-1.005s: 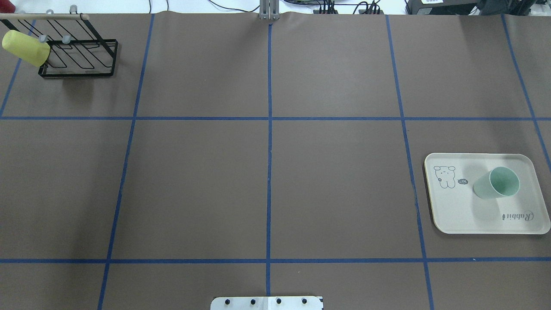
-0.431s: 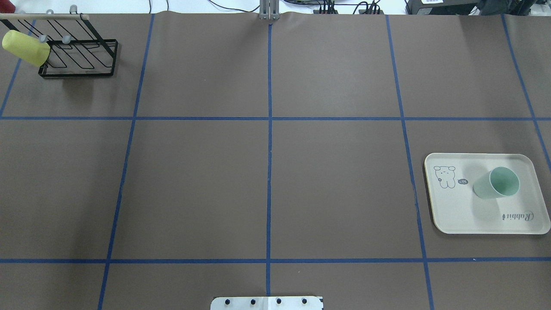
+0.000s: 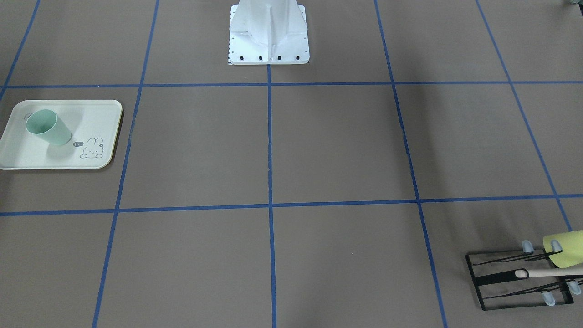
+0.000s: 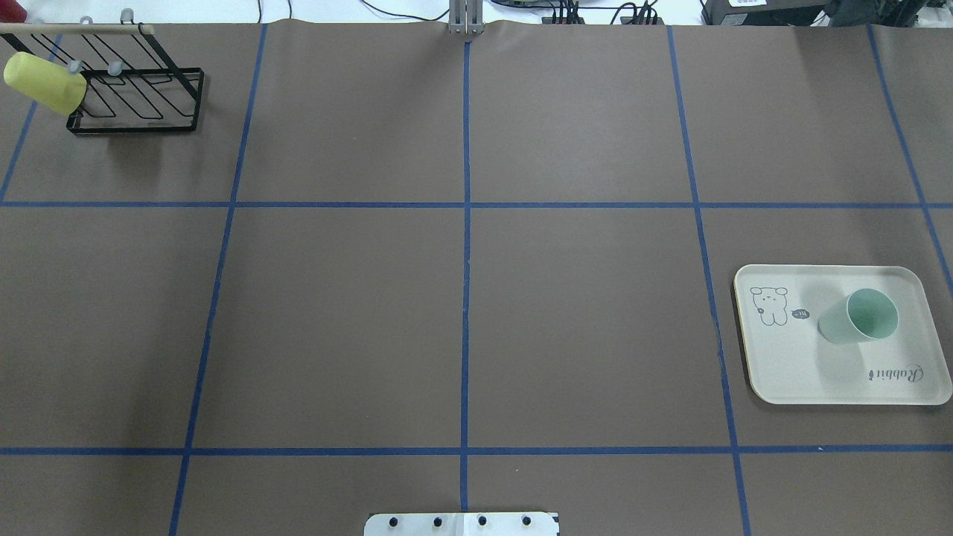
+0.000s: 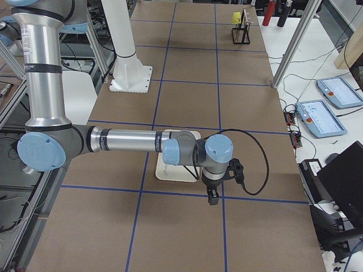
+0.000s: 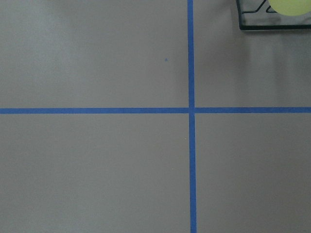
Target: Left arm grabs green cup and hands to right arm on tray
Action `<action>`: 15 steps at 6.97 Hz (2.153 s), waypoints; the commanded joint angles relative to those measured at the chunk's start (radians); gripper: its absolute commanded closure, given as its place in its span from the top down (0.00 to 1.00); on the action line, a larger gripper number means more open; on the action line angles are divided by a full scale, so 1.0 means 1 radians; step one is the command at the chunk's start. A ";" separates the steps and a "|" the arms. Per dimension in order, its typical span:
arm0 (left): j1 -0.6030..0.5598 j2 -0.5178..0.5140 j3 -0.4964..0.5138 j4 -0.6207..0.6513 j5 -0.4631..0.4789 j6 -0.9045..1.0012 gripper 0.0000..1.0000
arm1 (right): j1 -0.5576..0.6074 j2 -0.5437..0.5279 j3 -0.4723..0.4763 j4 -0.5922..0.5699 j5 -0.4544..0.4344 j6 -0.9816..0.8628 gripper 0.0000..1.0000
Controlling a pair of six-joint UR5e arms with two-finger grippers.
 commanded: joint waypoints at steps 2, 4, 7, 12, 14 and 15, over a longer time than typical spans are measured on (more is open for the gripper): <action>0.003 -0.009 -0.010 0.050 -0.002 -0.001 1.00 | -0.005 0.007 0.003 0.001 0.056 0.021 1.00; 0.010 -0.007 -0.004 0.052 -0.002 -0.001 1.00 | -0.008 0.005 -0.002 0.001 0.054 0.020 1.00; 0.021 -0.006 -0.001 0.052 -0.002 0.001 1.00 | -0.008 0.005 -0.003 0.001 0.054 0.020 1.00; 0.021 -0.001 0.014 0.050 0.000 0.004 1.00 | -0.008 0.008 0.004 0.003 0.056 0.018 1.00; 0.021 0.000 0.039 0.043 0.000 0.008 1.00 | -0.010 0.010 0.004 0.003 0.056 0.018 0.99; 0.021 0.000 0.039 0.043 0.000 0.008 1.00 | -0.010 0.010 0.004 0.003 0.056 0.018 1.00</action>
